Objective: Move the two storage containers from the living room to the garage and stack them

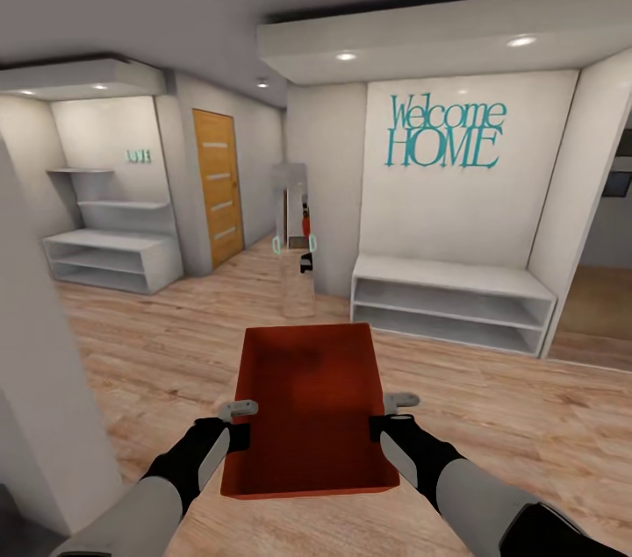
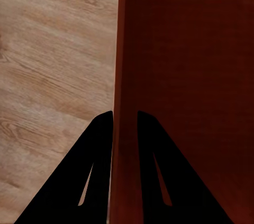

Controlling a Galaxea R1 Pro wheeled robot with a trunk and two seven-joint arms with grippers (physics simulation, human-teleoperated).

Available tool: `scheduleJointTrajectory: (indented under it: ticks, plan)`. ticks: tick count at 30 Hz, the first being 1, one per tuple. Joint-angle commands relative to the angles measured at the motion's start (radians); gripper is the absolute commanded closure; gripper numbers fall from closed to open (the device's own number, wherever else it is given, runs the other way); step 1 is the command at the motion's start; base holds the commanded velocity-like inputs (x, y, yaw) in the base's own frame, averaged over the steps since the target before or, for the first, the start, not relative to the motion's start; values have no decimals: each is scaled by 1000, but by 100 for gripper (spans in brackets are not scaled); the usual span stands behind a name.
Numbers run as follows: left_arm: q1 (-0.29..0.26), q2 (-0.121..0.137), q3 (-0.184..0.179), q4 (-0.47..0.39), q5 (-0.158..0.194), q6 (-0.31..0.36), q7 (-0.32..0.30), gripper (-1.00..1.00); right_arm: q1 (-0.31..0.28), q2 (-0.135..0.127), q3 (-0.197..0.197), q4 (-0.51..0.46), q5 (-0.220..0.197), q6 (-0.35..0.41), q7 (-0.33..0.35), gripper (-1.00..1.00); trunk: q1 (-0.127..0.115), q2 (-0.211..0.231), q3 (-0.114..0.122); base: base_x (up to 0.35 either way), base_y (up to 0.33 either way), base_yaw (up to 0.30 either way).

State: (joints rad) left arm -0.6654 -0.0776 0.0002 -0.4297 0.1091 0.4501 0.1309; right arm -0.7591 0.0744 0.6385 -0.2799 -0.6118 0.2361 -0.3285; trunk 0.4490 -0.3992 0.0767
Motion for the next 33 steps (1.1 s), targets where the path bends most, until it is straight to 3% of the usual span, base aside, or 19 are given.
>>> scheduleJointTrajectory:
  ticks: [1,33]
  plan:
    - [1,27,-6,0,-19,8,26,100,-2,-1,-16,-5,0,3,-6,100,1,-1,0,323,0,0]
    - [1,27,-6,0,-20,8,26,100,-2,0,-16,-5,0,3,-6,100,1,-1,0,323,0,0]
